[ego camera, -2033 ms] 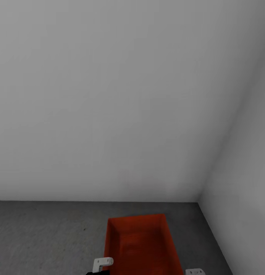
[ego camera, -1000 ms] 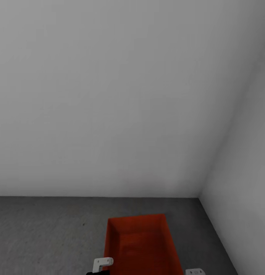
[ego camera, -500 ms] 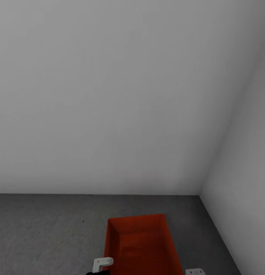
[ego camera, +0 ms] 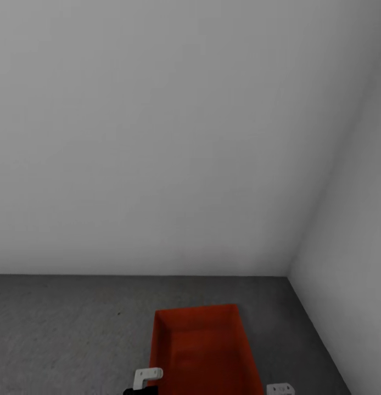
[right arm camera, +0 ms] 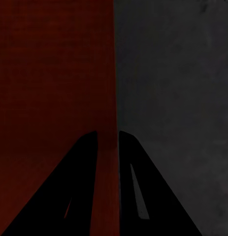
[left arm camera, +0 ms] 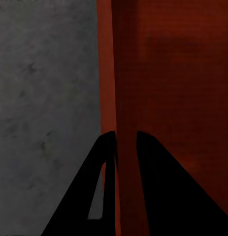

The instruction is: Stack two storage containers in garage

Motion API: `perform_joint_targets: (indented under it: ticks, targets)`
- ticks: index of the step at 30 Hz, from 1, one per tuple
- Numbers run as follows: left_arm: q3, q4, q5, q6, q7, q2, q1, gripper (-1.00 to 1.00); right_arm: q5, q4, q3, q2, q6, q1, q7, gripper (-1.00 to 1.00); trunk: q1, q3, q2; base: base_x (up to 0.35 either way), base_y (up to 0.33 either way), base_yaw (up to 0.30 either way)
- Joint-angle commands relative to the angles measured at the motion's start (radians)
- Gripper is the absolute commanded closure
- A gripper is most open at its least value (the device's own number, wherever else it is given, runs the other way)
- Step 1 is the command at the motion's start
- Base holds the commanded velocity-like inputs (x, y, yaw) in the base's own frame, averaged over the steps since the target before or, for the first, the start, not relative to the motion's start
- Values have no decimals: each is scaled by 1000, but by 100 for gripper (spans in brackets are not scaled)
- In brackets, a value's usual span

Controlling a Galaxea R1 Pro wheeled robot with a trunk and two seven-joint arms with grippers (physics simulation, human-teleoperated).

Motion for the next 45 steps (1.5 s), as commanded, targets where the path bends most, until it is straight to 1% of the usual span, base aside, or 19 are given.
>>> perform_joint_targets:
  ticks: [1,11,15,34,35,38,39,45]
  targets:
    - [-23,-4,7,-12,-37,67,-1,100,-19,0,9,-3,48,0,51,100,4,-4,-8,0,0,0]
    - [-23,-4,7,-12,-37,67,-1,100,-19,1,9,-3,48,0,52,100,42,-35,-78,0,0,0]
    - [-23,-4,7,-12,-37,67,-1,100,-19,1,9,-3,48,0,51,100,44,-51,-79,0,0,0]
    - [-23,-6,7,-14,-37,67,-1,100,-19,1,9,-3,46,1,52,100,44,-51,-79,0,0,0]
    - [-23,-6,7,-14,-37,67,-1,-100,-19,0,9,-3,46,0,52,100,44,-51,-79,0,0,0]
    - [-22,-6,7,-14,-37,67,-1,-100,-19,0,9,-3,46,1,52,100,44,-51,-79,0,0,0]
    - [-22,-6,7,-14,-37,67,-1,-100,-19,0,9,-3,46,1,52,-100,44,-51,-79,0,0,0]
    - [-23,-6,7,-13,-37,67,-1,-100,-19,0,9,-3,47,1,51,-100,44,-51,-79,0,0,0]
